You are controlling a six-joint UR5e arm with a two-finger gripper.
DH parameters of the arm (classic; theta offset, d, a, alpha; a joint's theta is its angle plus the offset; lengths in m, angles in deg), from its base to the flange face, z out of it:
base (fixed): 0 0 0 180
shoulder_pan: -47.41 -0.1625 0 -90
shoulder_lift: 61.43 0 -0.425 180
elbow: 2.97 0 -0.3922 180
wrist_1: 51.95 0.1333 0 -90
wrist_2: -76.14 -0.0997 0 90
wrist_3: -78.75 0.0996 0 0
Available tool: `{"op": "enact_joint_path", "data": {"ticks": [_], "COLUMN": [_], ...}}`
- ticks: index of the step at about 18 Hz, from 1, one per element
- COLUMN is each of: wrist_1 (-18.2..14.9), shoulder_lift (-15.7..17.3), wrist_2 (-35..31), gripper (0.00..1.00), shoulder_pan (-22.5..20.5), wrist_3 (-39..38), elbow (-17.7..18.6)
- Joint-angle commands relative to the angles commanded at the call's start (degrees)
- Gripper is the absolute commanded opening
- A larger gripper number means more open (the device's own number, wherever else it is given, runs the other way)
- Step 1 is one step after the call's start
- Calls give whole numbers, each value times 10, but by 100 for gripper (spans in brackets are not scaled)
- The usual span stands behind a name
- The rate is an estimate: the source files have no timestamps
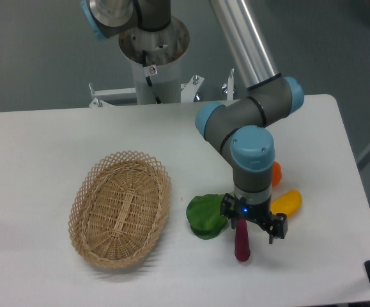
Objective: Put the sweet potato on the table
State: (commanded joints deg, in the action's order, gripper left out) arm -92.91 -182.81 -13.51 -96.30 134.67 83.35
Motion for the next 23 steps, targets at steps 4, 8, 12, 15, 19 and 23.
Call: {"op": "enact_joint_path", "data": {"ticks": [4, 8, 12, 15, 19, 23], "wrist_1": [1, -29, -157, -228, -273, -302], "shoulder_lift": [39, 85, 143, 164, 189, 200], "wrist_2": [3, 4, 79, 94, 87, 12], "gripper": [100, 100, 100, 100, 100, 100], "shoulder_pan": [-4, -46, -119, -162, -199, -214], "wrist_3": [5, 63, 196, 319, 432, 542], "elbow": [-19, -33, -36, -36, -31, -25]}}
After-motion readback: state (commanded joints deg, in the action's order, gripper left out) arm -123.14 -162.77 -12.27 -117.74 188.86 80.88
